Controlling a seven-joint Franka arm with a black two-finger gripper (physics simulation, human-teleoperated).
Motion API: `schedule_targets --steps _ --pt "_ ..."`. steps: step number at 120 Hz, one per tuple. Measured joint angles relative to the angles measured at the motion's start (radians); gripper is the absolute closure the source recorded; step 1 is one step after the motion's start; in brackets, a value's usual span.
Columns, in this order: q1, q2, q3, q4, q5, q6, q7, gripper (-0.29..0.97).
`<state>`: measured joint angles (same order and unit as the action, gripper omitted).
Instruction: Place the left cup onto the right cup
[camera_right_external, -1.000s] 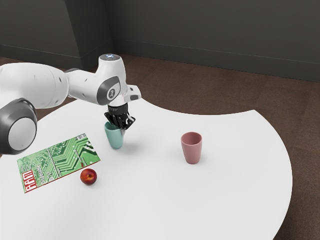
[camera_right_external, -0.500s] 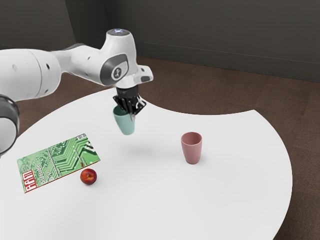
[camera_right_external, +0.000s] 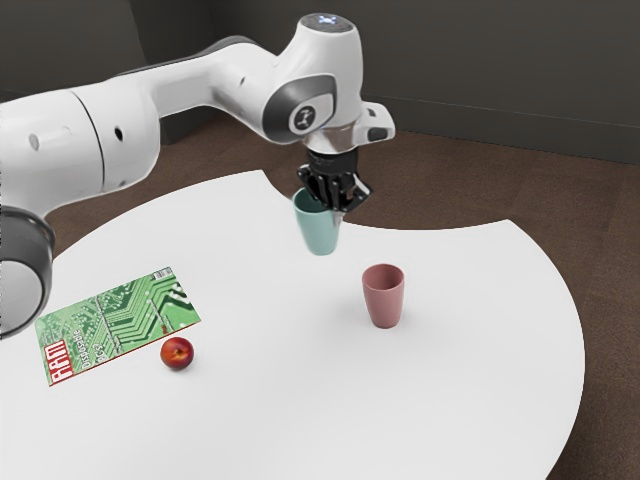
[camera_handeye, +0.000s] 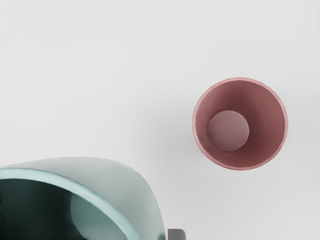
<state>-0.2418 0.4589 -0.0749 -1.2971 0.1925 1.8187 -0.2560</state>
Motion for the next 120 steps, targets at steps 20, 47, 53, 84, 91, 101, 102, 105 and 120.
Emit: schedule_targets --steps 20,47,53,84,91,101,102,105,120 --pt "-0.044 0.069 -0.019 0.085 0.029 -0.015 -0.053 0.77" --pt "-0.046 0.193 -0.051 0.229 0.066 -0.017 -0.098 0.77" --pt "-0.046 0.209 -0.056 0.244 0.070 -0.011 -0.104 0.76" --pt "-0.043 0.244 -0.096 0.255 0.083 0.024 -0.132 0.77" --pt "-0.042 0.249 -0.103 0.255 0.084 0.029 -0.138 0.78" --pt "-0.038 0.257 -0.107 0.255 0.084 0.034 -0.146 0.78" --pt "-0.037 0.258 -0.107 0.255 0.084 0.034 -0.147 0.78" --pt "-0.035 0.261 -0.108 0.255 0.084 0.036 -0.149 0.78" --pt "-0.022 0.274 -0.109 0.255 0.085 0.045 -0.157 0.78"
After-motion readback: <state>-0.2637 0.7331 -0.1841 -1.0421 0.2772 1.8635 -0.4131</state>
